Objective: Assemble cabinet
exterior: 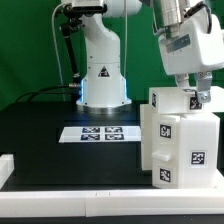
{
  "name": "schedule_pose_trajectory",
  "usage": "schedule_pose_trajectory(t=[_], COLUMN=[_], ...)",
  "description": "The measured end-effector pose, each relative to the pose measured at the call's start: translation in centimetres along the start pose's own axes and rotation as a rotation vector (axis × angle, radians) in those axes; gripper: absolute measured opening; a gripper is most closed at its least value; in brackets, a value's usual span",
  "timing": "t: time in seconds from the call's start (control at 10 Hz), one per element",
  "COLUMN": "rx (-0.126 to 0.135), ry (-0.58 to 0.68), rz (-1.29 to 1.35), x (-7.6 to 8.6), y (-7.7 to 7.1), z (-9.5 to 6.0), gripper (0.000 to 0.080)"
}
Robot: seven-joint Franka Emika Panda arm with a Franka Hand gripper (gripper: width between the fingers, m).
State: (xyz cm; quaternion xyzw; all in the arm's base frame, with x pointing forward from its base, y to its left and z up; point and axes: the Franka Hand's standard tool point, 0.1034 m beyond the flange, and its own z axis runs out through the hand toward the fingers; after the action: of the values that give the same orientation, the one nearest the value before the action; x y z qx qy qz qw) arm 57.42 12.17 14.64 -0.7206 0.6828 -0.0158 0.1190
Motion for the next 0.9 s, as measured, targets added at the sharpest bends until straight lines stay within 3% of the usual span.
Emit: schedule_pose_trajectory(t=[0.1,0.4,0.8,0.9], rx=[0.014,0.06,0.063,0.05], ry=[-0.011,-0.043,-0.047,-0.039], rz=[-0.033,-0.053,-0.107,-0.292], x=[0.0,-0.3,-0.4,-0.3], y=[-0.4,-1.4,-1.4,-1.4], z=[-0.7,-3.1,-3.1,-3.1], gripper=[0.0786,0.0795,0.0797,0.0797])
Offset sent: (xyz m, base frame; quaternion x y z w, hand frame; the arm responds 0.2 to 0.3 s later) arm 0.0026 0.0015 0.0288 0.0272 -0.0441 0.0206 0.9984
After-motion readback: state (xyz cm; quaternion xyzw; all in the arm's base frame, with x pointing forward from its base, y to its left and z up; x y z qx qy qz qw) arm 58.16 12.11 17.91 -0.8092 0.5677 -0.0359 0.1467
